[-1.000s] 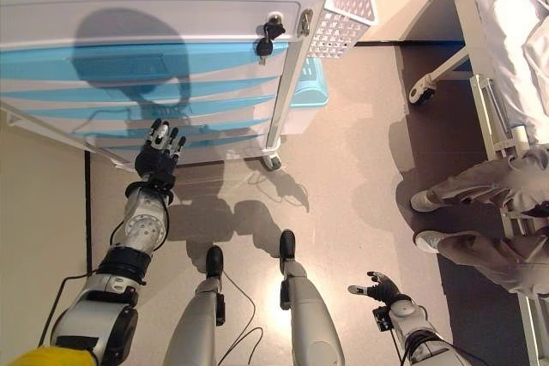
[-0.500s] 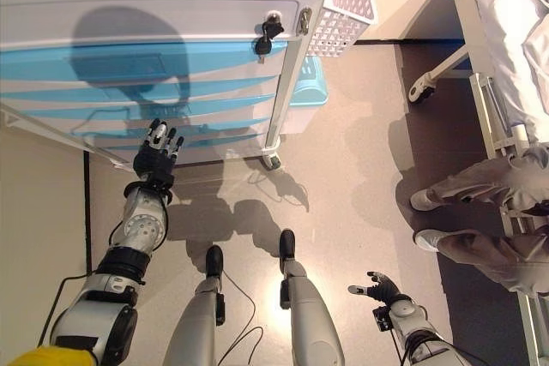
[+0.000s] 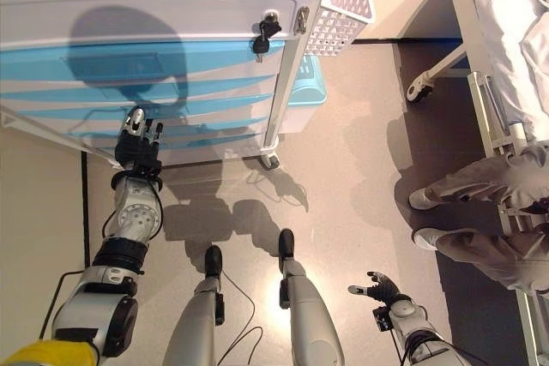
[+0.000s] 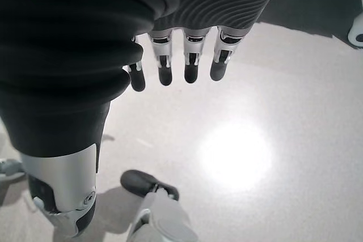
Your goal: Open the drawer and pick up the medicine
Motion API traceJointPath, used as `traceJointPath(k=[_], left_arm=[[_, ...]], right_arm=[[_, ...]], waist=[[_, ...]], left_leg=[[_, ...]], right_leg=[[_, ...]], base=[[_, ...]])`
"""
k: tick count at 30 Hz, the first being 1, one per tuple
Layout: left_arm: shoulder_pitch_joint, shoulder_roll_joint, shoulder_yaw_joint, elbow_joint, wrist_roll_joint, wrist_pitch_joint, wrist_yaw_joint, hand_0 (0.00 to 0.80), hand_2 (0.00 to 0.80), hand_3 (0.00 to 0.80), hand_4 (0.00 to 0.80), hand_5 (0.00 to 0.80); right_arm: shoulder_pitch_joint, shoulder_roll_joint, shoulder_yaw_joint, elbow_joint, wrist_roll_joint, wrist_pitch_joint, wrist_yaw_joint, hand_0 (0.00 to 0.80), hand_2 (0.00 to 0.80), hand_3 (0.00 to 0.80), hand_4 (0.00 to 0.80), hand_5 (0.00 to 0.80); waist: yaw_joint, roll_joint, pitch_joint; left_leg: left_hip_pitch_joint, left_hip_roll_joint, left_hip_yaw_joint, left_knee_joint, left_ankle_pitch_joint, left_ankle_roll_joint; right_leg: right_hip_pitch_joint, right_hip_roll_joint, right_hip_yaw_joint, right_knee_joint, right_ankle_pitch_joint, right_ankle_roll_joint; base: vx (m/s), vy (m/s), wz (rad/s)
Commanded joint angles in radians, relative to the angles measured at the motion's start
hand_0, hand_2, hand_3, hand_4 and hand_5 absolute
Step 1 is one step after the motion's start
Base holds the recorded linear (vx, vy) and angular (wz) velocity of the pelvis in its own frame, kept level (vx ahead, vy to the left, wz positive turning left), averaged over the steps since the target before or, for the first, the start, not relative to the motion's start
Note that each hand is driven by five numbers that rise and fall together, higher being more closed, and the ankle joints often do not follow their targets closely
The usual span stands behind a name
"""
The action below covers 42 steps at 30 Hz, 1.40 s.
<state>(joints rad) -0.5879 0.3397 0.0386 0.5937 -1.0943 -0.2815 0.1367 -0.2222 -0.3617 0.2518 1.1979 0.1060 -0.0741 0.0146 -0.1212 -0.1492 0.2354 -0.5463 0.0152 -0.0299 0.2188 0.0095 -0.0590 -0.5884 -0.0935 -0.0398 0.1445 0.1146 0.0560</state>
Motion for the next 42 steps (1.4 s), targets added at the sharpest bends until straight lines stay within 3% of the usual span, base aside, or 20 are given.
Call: traceJointPath(k=[1, 18, 29, 37, 42], left_arm=[[-0.1, 0.083, 0.061, -0.052, 0.033, -0.101, 0.008, 0.0, 0.0, 0.0, 0.0, 0.0], [-0.103, 0.09, 0.057, -0.056, 0.033, -0.09, -0.003, 0.0, 0.0, 0.0, 0.0, 0.0], [-0.034, 0.029, 0.063, -0.044, 0.037, -0.077, -0.001, 0.0, 0.0, 0.0, 0.0, 0.0], [0.203, 0.011, 0.053, -0.021, 0.3, 0.021, 0.035, 0.0, 0.0, 0.0, 0.0, 0.0], [0.249, 0.009, 0.071, 0.014, 0.344, 0.027, 0.063, 0.0, 0.0, 0.0, 0.0, 0.0]], right_arm=[[0.036, -0.056, 0.063, 0.014, -0.031, 0.011, -0.016, 0.0, 0.0, 0.0, 0.0, 0.0], [0.033, -0.06, 0.067, 0.013, -0.033, 0.015, -0.016, 0.0, 0.0, 0.0, 0.0, 0.0], [0.037, -0.047, 0.061, 0.017, -0.034, 0.015, -0.023, 0.0, 0.0, 0.0, 0.0, 0.0], [0.04, -0.038, 0.018, -0.004, -0.007, 0.007, -0.04, 0.0, 0.0, 0.0, 0.0, 0.0], [0.045, -0.034, 0.01, -0.006, -0.002, 0.002, -0.047, 0.0, 0.0, 0.0, 0.0, 0.0]], waist=[[0.003, -0.012, -0.057], [0.003, -0.013, -0.059], [0.004, -0.009, -0.057], [0.031, 0.018, -0.024], [0.04, 0.028, -0.009]], left_leg=[[-0.089, -0.039, -0.049, 0.077, -0.045, 0.039], [-0.086, -0.039, -0.051, 0.076, -0.044, 0.038], [-0.085, -0.038, -0.047, 0.074, -0.043, 0.04], [-0.082, -0.045, -0.042, 0.063, -0.029, 0.044], [-0.09, -0.049, -0.042, 0.068, -0.023, 0.047]], right_leg=[[0.007, 0.008, -0.029, 0.063, -0.03, 0.03], [0.008, 0.007, -0.033, 0.063, -0.027, 0.029], [0.006, 0.006, -0.029, 0.065, -0.025, 0.028], [0.004, 0.002, -0.03, 0.064, -0.022, 0.027], [0.002, -0.002, -0.035, 0.065, -0.021, 0.026]], base=[[0.0, 0.0, 0.0], [0.0, 0.0, 0.0], [0.0, 0.0, 0.0], [-0.002, 0.001, 0.0], [-0.014, 0.0, 0.01]])
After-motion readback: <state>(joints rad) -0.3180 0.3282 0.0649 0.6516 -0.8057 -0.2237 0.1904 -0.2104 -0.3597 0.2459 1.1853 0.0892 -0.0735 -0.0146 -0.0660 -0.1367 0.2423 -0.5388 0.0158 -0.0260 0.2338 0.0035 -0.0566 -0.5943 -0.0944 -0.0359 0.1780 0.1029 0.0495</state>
